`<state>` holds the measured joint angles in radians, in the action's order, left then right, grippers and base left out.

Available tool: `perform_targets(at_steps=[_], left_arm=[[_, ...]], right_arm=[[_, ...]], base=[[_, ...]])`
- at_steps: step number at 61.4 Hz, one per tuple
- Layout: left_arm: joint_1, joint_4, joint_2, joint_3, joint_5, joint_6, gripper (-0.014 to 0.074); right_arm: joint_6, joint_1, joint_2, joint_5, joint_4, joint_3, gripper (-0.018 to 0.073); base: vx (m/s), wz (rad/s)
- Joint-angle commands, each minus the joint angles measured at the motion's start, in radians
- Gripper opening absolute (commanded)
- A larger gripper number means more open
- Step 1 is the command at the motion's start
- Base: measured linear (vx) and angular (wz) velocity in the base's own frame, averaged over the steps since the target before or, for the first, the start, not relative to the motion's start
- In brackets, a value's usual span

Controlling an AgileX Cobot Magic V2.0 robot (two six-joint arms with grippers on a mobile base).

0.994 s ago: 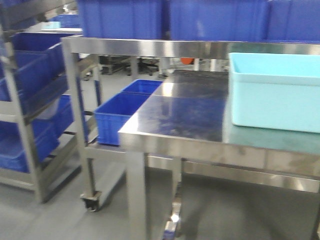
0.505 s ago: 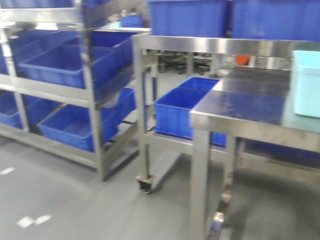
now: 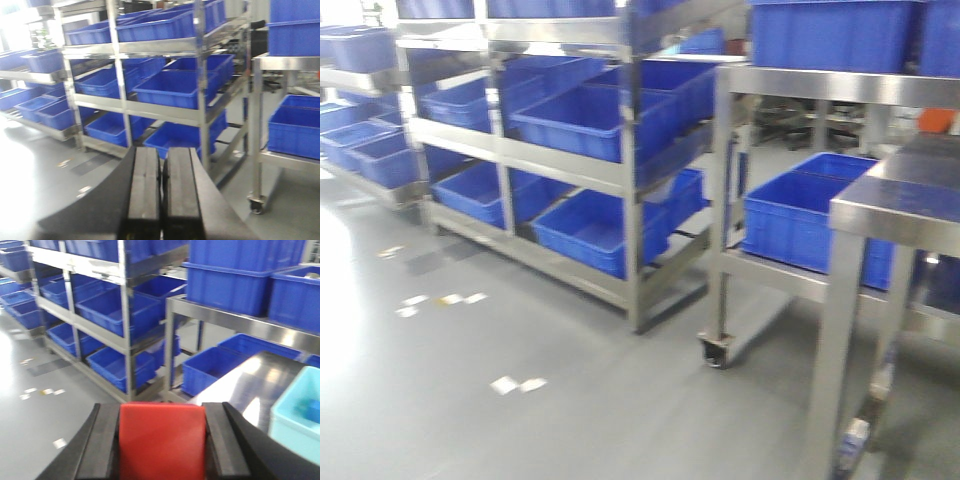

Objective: Pick red cube and place on left shelf
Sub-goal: 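Drive the base away from the table holding the red cube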

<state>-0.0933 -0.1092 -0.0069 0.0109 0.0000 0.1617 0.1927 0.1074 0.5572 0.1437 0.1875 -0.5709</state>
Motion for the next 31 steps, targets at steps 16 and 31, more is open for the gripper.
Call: perform_targets(at_steps=[16, 31], left_arm=[[0.002, -0.009, 0.006, 0.022, -0.084, -0.002, 0.0106], [0.002, -0.009, 0.006, 0.022, -0.084, -0.002, 0.0106]], right_arm=[[-0.003, -0.007, 0.001, -0.088, 0.012, -0.029, 0.0057], [-0.003, -0.007, 0.001, -0.088, 0.012, -0.029, 0.0057]], base=[[-0.21, 0.44], [-0.23, 0.47]])
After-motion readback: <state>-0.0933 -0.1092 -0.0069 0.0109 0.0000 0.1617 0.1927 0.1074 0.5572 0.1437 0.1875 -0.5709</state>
